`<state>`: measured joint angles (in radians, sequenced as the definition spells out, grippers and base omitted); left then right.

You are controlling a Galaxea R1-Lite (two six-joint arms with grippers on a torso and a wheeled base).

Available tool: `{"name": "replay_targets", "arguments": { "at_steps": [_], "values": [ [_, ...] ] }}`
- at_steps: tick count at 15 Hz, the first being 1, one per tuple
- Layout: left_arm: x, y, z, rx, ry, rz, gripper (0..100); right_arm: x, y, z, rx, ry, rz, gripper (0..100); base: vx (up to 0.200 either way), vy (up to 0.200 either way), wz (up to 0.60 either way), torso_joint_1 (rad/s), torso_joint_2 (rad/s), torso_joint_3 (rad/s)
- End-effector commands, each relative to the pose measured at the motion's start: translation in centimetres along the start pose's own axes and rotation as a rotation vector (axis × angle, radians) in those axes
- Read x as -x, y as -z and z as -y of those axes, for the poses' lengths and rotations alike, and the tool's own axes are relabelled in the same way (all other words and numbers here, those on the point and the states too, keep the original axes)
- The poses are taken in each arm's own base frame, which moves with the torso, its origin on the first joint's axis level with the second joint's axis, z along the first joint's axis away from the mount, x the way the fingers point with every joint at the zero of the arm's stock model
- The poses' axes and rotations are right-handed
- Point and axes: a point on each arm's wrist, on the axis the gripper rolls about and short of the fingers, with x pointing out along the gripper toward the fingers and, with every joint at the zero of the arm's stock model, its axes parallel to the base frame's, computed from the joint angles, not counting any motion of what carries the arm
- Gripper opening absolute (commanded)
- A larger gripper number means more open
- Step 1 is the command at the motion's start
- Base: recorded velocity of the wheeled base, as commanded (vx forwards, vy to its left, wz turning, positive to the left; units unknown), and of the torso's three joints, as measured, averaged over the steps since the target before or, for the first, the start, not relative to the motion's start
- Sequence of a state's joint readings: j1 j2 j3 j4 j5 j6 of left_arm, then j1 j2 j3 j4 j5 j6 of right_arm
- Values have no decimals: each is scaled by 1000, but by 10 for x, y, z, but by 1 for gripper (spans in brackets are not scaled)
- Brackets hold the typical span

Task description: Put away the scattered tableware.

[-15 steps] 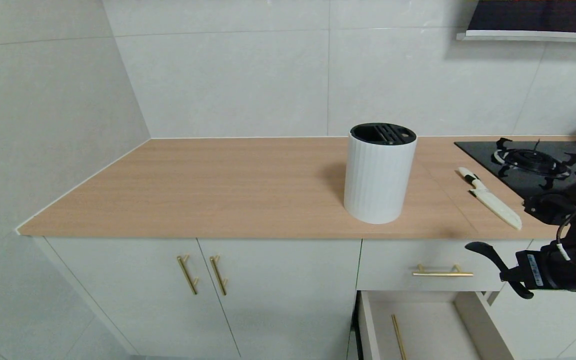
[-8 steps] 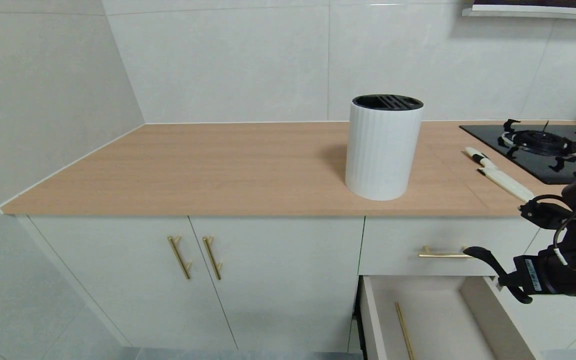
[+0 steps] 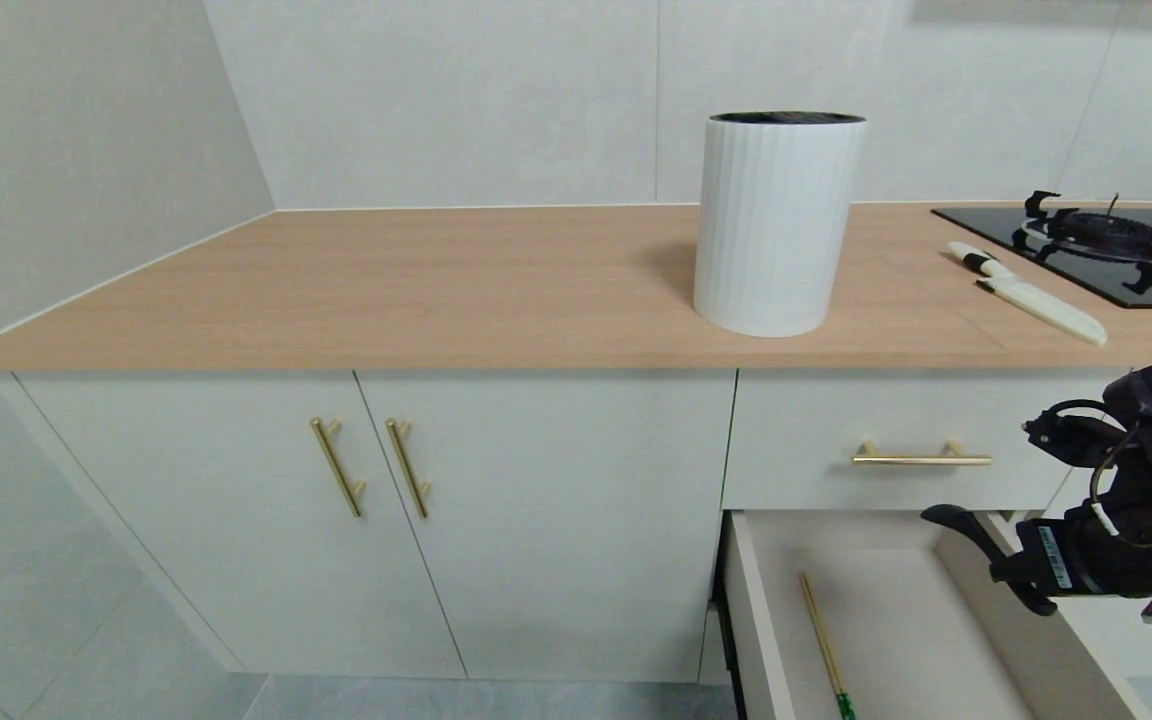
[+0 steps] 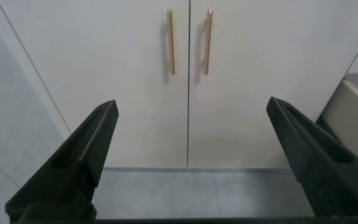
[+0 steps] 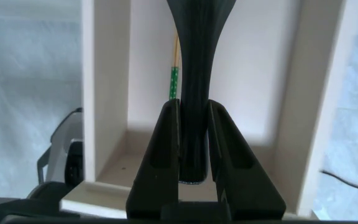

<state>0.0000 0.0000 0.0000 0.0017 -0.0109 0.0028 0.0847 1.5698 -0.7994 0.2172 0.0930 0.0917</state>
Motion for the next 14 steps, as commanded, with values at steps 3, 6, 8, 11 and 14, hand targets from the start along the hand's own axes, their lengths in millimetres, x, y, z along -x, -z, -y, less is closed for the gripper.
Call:
{"name": "replay_targets", "arguments": {
  "at_steps": [3, 6, 8, 11, 14],
  "values": [
    [0, 0, 0, 0, 0, 0, 100, -8, 3, 0, 3, -1, -33, 0, 0, 0, 0, -95, 443, 354],
    [0, 0, 0, 0, 0, 0, 100, -13, 4, 0, 7, -2, -24, 0, 0, 0, 0, -48, 447, 388],
    [0, 0, 0, 0, 0, 0, 100, -15, 4, -1, 10, -3, -29, 0, 0, 0, 0, -17, 219, 207],
    [0, 0, 0, 0, 0, 0, 100, -18, 6, -4, 22, -10, -45, 0, 0, 0, 0, -3, 50, 42],
    [0, 0, 0, 0, 0, 0, 100, -30, 8, -5, 23, -8, -91, 0, 0, 0, 0, 0, 0, 0]
  ]
}}
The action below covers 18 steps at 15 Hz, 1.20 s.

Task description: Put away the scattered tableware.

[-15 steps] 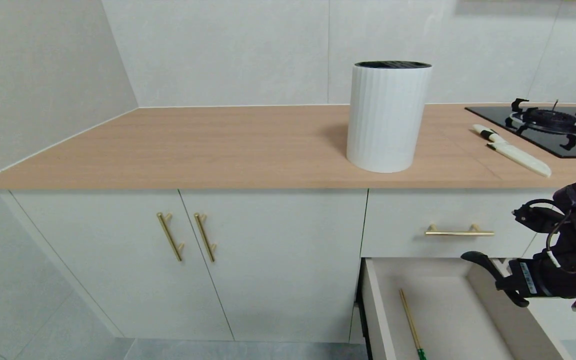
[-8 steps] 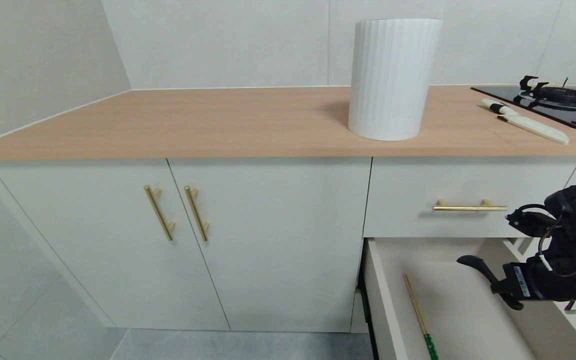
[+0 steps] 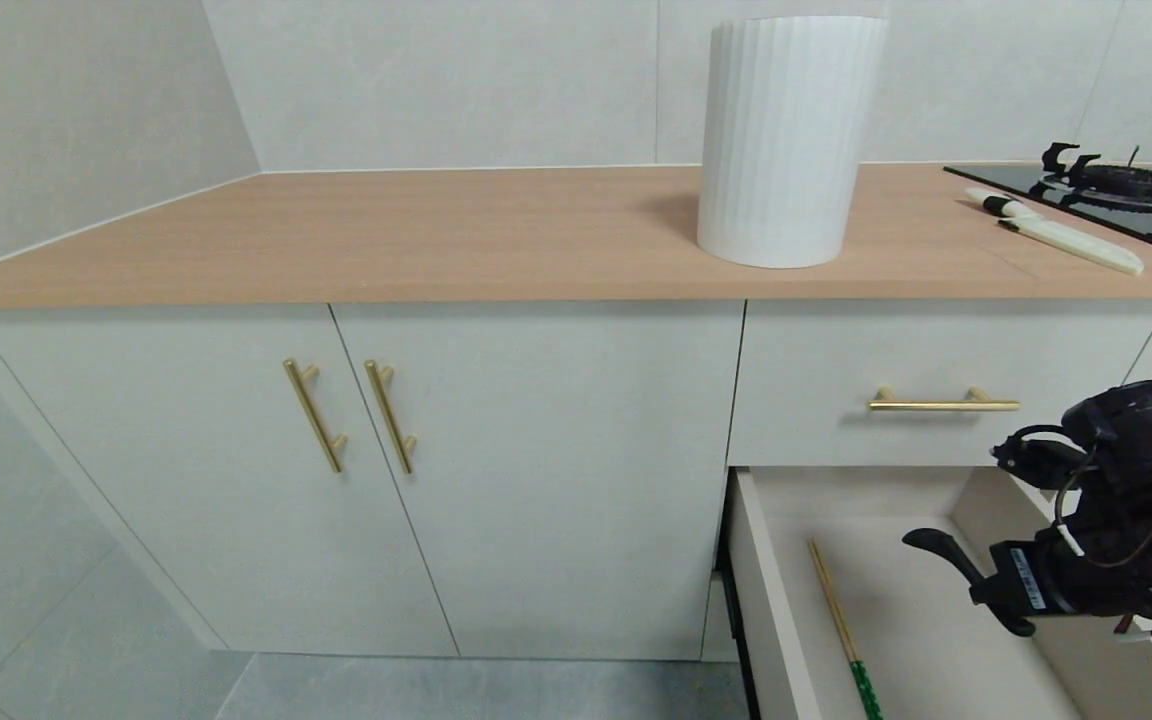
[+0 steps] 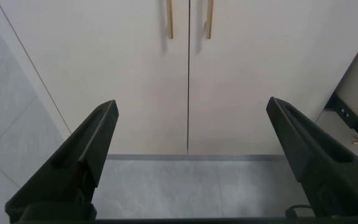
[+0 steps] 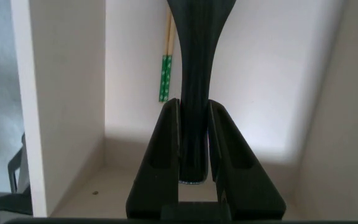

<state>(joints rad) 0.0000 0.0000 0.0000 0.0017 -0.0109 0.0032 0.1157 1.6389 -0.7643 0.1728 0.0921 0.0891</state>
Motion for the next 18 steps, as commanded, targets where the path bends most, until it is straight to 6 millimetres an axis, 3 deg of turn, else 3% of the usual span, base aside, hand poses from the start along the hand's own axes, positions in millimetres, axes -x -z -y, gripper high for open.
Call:
{"name": "replay_targets", "arguments": {
  "at_steps": [1, 6, 8, 18],
  "values": [
    [0, 0, 0, 0, 0, 0, 100, -34, 2, 1, -1, 5, -111, 0, 0, 0, 0, 0, 0, 0],
    [0, 0, 0, 0, 0, 0, 100, -114, 17, 12, -12, 83, -185, 0, 0, 0, 0, 0, 0, 0],
    [0, 0, 0, 0, 0, 0, 100, -132, 22, 14, -8, 88, -146, 0, 0, 0, 0, 0, 0, 0],
    [0, 0, 0, 0, 0, 0, 100, -146, 22, 18, -16, 88, -86, 0, 0, 0, 0, 0, 0, 0]
  ]
}}
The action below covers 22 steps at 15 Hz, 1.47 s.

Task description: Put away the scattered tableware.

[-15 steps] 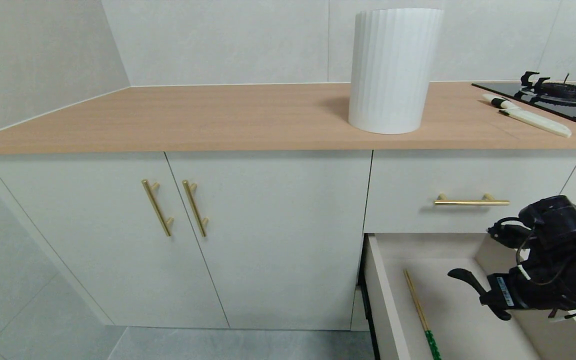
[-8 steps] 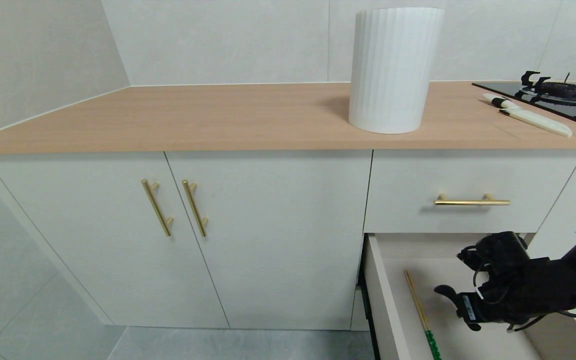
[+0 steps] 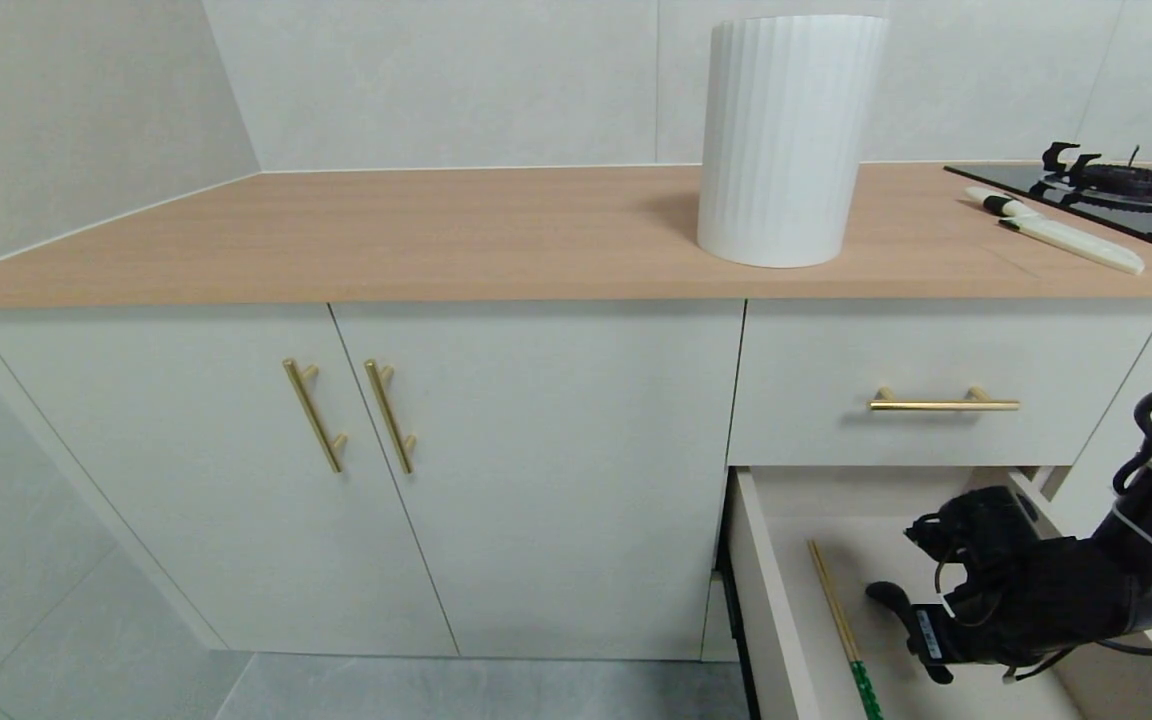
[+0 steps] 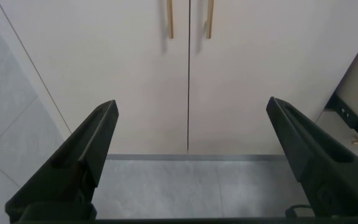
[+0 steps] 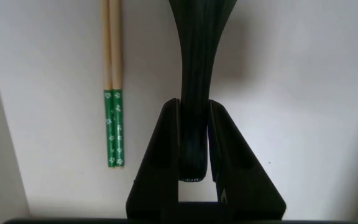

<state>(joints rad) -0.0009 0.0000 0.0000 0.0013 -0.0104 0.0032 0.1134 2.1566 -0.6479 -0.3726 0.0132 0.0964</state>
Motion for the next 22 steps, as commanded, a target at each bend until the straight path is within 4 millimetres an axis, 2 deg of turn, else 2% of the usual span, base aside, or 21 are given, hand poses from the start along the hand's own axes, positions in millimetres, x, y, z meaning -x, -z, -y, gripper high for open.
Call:
{"name": "replay_targets", "arguments": {
  "at_steps": [1, 2, 6, 9, 13, 17, 19, 22],
  "values": [
    [0, 0, 0, 0, -1, 0, 100, 0, 0, 1, -4, 1, -2, 0, 0, 0, 0, 0, 0, 0],
    [0, 0, 0, 0, -1, 0, 100, 0, 0, 1, -4, 1, 0, 100, 0, 0, 0, 0, 0, 0],
    [0, 0, 0, 0, 1, 0, 100, 2, -1, 1, -4, -1, 6, 100, 0, 0, 0, 0, 0, 0],
    [0, 0, 0, 0, -1, 0, 100, 21, -5, 0, -3, -6, 62, 100, 0, 0, 0, 0, 0, 0],
    [0, 0, 0, 0, 1, 0, 100, 99, -4, -3, 14, -34, 275, 100, 0, 0, 0, 0, 0, 0],
    [0, 0, 0, 0, -1, 0, 100, 168, 20, -10, 51, -55, 324, 100, 0, 0, 0, 0, 0, 0],
    [0, 0, 0, 0, -1, 0, 100, 192, 37, -10, 61, -61, 321, 100, 0, 0, 0, 0, 0, 0],
    [0, 0, 0, 0, -1, 0, 100, 213, 51, -8, 75, -59, 323, 100, 0, 0, 0, 0, 0, 0]
  ]
}}
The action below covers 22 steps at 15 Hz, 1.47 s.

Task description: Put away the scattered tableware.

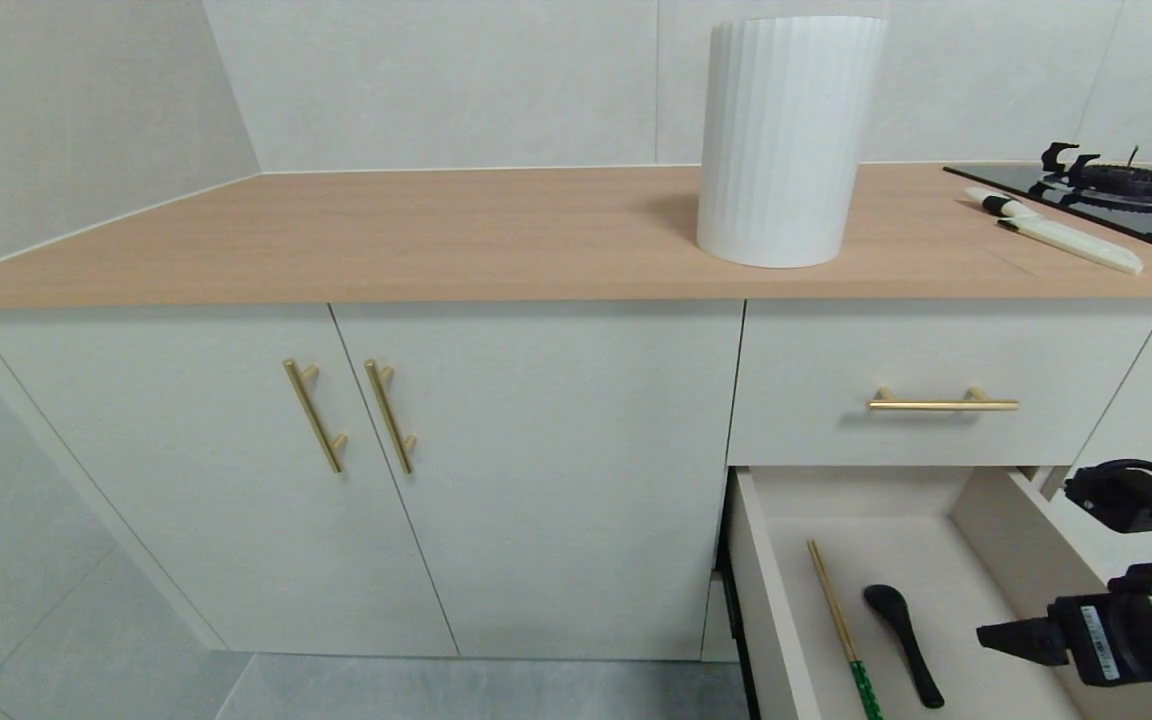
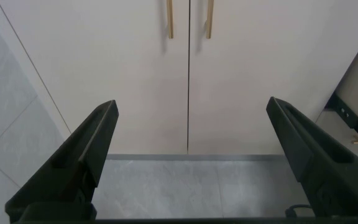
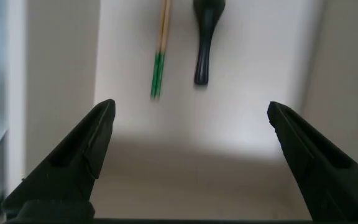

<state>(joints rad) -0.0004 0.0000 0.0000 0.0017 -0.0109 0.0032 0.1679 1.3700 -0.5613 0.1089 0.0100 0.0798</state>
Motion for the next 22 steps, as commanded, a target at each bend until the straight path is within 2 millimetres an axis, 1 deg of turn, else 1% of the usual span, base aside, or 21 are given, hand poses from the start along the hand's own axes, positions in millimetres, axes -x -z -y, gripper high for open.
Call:
{"name": "replay_targets", "arguments": {
  "at_steps": [1, 4, 8, 11, 12, 16, 17, 19, 22],
  "values": [
    [0, 0, 0, 0, 1, 0, 100, 29, -1, -1, 30, -12, 115, 100, 0, 0, 0, 0, 0, 0],
    [0, 0, 0, -12, -1, 0, 100, 29, 3, -6, 70, -23, 97, 100, 0, 0, 0, 0, 0, 0],
    [0, 0, 0, -1, -1, 0, 100, 42, 7, -6, 92, -11, 109, 100, 0, 0, 0, 0, 0, 0],
    [0, 0, 0, -1, 1, 0, 100, 49, 10, -6, 92, -11, 109, 100, -200, 0, 0, 2, 5, -1],
    [0, 0, 0, -1, 1, 2, 100, 51, 8, -6, 92, -11, 114, 100, -200, 0, 0, 7, 7, 7],
    [0, 0, 0, -1, -1, 2, 100, 50, 11, -6, 94, -10, 77, 100, -200, 0, 0, 2, 2, 4],
    [0, 0, 0, -1, 1, 2, 100, 49, 11, -6, 94, -10, 63, 100, -200, 0, 0, -7, 2, 2],
    [0, 0, 0, -1, -1, 2, 100, 42, 12, -6, 96, -7, 9, 100, 0, 0, 0, 0, 0, 0],
    [0, 0, 0, 0, -1, 2, 100, 24, 13, -7, 99, -6, -124, 100, 0, 0, 0, 0, 0, 0]
  ]
}}
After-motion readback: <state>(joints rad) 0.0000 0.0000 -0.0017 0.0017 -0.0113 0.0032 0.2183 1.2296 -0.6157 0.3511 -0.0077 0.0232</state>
